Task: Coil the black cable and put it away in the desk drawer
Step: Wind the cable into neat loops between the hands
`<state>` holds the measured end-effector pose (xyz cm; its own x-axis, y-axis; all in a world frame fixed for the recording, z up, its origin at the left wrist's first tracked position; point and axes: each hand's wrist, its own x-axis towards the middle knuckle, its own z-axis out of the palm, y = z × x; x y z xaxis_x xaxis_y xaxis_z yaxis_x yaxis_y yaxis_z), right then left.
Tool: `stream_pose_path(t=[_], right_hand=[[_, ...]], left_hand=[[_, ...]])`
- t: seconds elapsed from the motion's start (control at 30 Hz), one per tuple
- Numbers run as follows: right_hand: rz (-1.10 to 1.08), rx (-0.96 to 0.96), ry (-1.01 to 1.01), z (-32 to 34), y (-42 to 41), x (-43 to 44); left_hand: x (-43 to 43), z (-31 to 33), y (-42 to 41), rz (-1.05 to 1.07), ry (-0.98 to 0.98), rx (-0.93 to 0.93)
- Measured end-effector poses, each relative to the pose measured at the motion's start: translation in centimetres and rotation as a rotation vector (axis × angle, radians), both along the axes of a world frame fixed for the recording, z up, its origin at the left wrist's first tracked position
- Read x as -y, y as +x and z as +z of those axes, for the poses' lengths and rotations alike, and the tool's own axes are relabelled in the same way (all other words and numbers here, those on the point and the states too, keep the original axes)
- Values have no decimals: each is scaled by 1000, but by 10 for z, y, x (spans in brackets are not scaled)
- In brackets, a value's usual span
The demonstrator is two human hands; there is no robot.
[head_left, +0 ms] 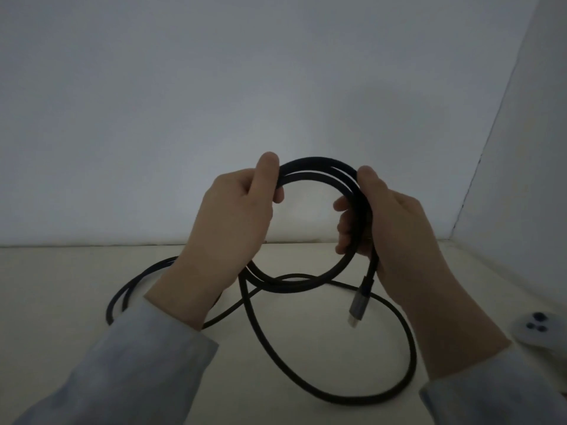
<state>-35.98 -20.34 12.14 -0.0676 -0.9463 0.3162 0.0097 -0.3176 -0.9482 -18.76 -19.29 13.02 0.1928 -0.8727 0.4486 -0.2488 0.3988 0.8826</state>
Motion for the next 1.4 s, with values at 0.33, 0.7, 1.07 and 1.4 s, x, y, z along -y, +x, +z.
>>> stream_pose_path(t=[0.33, 0.7, 1.07, 1.4], right_hand=[[16, -366, -248, 3, -4, -6], [275, -271, 10, 9, -9, -10], [202, -125, 64, 9, -10, -5], [137, 402, 61, 15, -18, -5]], left_hand=[[-8, 1, -6, -29, -46, 289], [-8, -1, -7, -90, -70, 225], [-3, -4, -6, -198, -95, 110], [5, -10, -2, -363, 27, -142]])
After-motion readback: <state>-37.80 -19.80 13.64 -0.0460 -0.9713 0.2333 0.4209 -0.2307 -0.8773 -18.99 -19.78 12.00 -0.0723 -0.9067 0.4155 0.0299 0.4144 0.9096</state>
